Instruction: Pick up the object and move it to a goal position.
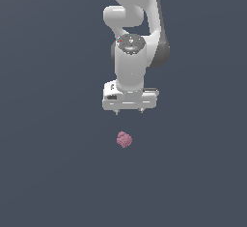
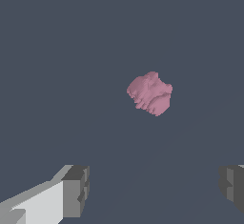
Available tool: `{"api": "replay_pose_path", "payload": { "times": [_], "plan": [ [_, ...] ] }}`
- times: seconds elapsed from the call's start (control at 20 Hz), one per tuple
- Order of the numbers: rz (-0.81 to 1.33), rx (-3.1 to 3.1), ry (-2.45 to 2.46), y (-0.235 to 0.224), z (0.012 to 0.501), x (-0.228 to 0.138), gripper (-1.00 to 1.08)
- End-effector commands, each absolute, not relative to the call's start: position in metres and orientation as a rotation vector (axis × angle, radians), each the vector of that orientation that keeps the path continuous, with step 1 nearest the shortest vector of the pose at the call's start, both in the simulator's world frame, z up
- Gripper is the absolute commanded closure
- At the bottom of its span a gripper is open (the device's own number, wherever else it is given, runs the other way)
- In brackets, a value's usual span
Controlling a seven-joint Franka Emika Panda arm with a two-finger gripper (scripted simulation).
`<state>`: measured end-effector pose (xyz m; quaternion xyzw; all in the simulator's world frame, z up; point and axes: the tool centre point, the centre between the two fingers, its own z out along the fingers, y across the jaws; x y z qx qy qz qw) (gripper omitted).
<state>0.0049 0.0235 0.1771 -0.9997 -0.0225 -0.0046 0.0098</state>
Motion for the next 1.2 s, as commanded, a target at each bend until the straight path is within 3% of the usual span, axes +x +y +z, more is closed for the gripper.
{"api": "replay_pose_path", "payload": {
  "times": [0.0,1.15],
  "plan": [
    [-0.014,-3.122,-0.098,0.023,0.175,0.006,-0.92],
    [-0.001,-3.007,-0.912,0.012,0.127,0.046,-0.92]
  ]
}}
